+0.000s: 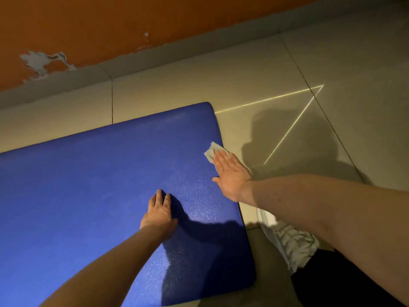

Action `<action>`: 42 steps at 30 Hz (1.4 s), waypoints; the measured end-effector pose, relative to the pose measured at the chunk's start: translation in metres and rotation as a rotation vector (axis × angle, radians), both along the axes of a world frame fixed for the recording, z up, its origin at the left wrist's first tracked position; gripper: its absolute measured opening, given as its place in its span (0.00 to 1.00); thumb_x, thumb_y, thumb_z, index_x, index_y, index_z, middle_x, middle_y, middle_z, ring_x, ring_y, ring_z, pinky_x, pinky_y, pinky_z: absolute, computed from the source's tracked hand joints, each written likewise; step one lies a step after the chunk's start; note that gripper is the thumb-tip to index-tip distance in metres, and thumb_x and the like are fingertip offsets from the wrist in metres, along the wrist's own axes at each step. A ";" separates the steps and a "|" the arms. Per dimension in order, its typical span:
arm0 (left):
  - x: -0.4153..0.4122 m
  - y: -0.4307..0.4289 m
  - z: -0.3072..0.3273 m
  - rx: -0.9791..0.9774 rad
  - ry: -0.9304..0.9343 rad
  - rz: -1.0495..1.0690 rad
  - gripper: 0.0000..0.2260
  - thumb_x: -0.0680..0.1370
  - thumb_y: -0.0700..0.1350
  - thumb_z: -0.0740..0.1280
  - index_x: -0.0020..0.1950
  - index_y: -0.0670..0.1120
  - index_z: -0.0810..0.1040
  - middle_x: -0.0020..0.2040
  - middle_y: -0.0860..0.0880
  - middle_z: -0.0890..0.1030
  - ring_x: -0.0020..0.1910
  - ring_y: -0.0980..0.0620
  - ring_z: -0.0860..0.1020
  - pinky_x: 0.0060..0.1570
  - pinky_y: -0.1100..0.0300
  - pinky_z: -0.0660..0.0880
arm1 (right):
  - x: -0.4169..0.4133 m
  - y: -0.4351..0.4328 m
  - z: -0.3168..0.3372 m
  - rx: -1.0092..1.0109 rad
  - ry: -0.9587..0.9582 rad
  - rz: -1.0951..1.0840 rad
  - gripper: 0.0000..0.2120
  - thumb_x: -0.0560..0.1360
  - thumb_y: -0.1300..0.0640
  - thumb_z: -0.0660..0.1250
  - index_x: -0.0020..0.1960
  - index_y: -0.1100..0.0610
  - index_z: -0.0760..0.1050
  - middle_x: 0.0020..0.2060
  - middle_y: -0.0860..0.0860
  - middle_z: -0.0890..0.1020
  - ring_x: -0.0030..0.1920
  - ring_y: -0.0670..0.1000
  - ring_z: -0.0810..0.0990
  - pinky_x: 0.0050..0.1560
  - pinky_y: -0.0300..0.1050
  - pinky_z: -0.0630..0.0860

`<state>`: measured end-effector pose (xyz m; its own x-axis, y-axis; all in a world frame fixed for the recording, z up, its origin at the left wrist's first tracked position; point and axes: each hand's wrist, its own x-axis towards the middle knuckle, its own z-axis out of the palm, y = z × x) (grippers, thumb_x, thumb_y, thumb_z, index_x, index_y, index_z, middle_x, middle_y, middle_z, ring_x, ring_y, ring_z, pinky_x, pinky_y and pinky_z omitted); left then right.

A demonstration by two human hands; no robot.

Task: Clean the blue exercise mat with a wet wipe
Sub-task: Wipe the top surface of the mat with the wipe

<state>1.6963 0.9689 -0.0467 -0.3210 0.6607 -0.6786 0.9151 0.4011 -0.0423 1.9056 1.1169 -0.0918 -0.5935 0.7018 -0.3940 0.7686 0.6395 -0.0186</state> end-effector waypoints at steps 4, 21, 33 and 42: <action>0.006 -0.011 0.003 -0.023 0.000 -0.004 0.39 0.81 0.52 0.65 0.82 0.48 0.42 0.81 0.49 0.37 0.81 0.45 0.41 0.74 0.47 0.63 | -0.007 -0.040 0.001 -0.156 0.089 -0.017 0.33 0.86 0.44 0.42 0.80 0.63 0.32 0.79 0.58 0.33 0.78 0.55 0.28 0.79 0.54 0.32; 0.042 -0.058 0.001 -0.074 -0.015 -0.026 0.36 0.82 0.50 0.64 0.82 0.50 0.44 0.81 0.51 0.37 0.81 0.46 0.42 0.74 0.47 0.64 | 0.022 -0.072 0.000 -0.107 0.056 -0.039 0.34 0.85 0.43 0.40 0.79 0.63 0.30 0.79 0.58 0.33 0.79 0.57 0.30 0.79 0.56 0.35; 0.064 -0.076 0.003 -0.101 -0.010 -0.036 0.35 0.82 0.51 0.64 0.82 0.50 0.46 0.82 0.50 0.39 0.80 0.46 0.44 0.74 0.47 0.64 | 0.045 -0.112 0.002 -0.123 0.076 0.204 0.35 0.86 0.44 0.45 0.79 0.60 0.28 0.78 0.56 0.30 0.77 0.56 0.27 0.79 0.56 0.34; 0.071 -0.098 0.004 -0.107 -0.040 -0.019 0.32 0.81 0.48 0.61 0.82 0.53 0.50 0.82 0.54 0.40 0.80 0.49 0.46 0.69 0.49 0.70 | 0.066 -0.129 0.006 -0.191 0.040 0.100 0.36 0.85 0.42 0.43 0.78 0.62 0.28 0.79 0.58 0.31 0.78 0.57 0.27 0.78 0.56 0.31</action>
<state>1.7668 0.8704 -0.0432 -0.2807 0.5891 -0.7577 0.9242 0.3790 -0.0478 1.9719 0.9878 -0.0855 -0.6741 0.5536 -0.4890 0.6978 0.6943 -0.1761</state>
